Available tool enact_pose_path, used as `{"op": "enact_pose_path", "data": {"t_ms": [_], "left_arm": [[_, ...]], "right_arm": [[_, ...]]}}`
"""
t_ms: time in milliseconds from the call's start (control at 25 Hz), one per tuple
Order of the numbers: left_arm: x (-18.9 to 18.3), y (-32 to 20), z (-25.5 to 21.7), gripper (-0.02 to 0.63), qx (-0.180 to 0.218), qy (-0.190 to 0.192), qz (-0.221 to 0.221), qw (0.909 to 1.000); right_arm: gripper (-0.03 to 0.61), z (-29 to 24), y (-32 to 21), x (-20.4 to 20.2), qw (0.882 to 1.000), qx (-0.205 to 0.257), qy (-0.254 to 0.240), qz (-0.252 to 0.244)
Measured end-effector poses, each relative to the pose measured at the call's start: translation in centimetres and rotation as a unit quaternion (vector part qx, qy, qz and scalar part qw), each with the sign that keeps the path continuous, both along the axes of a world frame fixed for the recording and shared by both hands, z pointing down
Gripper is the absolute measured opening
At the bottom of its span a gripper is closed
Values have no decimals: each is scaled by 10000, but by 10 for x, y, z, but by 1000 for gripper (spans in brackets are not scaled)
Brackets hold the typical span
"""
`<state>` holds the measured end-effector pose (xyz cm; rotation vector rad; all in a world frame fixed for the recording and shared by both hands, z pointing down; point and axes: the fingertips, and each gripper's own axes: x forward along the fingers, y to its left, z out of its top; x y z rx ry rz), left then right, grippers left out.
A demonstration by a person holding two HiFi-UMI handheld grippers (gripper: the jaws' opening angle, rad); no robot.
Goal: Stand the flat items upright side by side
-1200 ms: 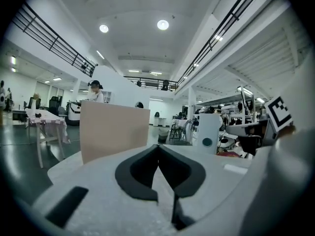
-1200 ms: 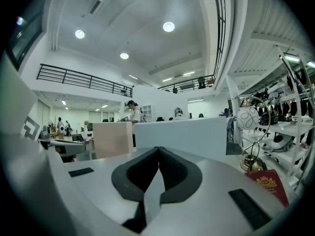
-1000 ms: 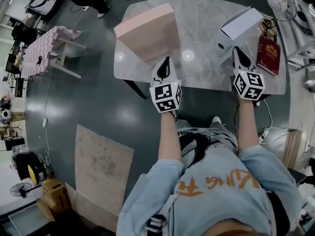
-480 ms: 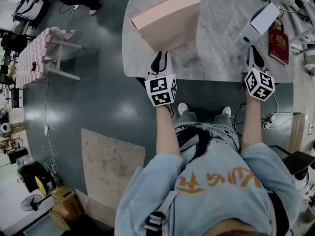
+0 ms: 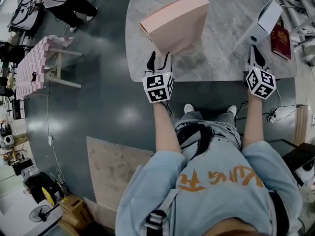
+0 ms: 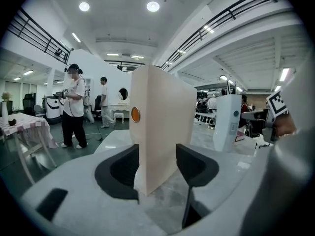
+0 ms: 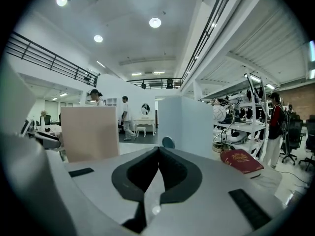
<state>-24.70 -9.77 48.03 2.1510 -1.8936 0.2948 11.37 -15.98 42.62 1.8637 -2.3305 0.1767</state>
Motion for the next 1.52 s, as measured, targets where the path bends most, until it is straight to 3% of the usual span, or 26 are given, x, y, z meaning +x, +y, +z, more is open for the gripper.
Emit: {"op": "enact_pose_path", "data": {"t_ms": [240,520,760,960,1320,1520], "left_arm": [[-15,-23,7,341,-177,-141,397,9990],[-29,-53,13,372,-241,-101,709,9971],[-29,-68,17,379,-122,19,900,9959],[-11,-76,18,370,-73,-20,999,9950],[12,-93,18,364,-4,-55,677,9977],[30,-100,19,362,-2,-81,382,9992]], "right_arm": [[2,4,-7,-2,9997,-38,-244,58],[7,9,-14,-12,9997,-103,-96,217],[162,14,-23,-10,9984,-136,195,522],[234,15,-23,-1,9949,-61,439,903],[320,20,-26,-7,9906,-201,725,1144],[321,17,-22,-1,9876,-208,810,1333]]}}
